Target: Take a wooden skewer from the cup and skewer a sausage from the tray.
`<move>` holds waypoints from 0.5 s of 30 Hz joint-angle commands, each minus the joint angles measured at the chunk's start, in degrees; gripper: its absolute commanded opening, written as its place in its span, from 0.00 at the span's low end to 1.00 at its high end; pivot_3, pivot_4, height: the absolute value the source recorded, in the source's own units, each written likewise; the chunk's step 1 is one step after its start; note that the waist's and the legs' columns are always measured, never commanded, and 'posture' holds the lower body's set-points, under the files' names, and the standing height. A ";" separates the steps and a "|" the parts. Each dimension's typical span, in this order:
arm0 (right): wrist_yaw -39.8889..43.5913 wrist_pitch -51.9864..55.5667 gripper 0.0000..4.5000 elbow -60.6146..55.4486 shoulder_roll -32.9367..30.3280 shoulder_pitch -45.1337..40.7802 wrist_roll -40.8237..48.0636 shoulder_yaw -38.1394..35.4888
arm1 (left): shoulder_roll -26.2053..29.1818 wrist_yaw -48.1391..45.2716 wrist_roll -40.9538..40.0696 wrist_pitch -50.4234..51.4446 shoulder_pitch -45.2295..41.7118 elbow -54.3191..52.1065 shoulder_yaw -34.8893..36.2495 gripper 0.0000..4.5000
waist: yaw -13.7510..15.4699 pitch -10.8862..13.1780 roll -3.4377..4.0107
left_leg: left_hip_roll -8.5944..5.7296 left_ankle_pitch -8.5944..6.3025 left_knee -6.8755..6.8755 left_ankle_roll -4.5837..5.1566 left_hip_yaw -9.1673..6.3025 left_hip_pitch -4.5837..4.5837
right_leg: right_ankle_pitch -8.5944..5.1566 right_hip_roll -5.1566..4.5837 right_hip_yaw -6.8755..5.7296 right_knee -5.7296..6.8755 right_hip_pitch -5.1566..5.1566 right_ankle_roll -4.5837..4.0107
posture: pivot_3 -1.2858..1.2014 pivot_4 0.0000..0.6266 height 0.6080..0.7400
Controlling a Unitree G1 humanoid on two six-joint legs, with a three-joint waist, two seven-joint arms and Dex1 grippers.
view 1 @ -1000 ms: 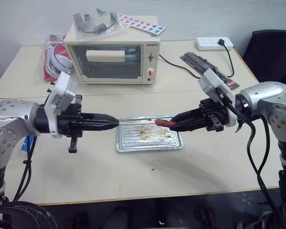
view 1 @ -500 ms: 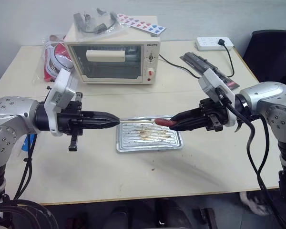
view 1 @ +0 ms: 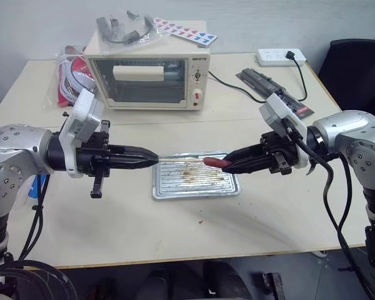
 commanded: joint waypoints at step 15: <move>1.54 -0.54 0.18 -6.38 -0.99 -0.82 1.56 0.48 | -0.35 -6.97 5.13 -4.76 -2.44 0.05 -4.95 0.00 | 0.00 0.00 0.00 | 0.00 0.00 0.03 0.00 0.00 -0.01 | 0.00 0.00 0.00 0.02 0.00 0.00 | 0.52 0.24 1.00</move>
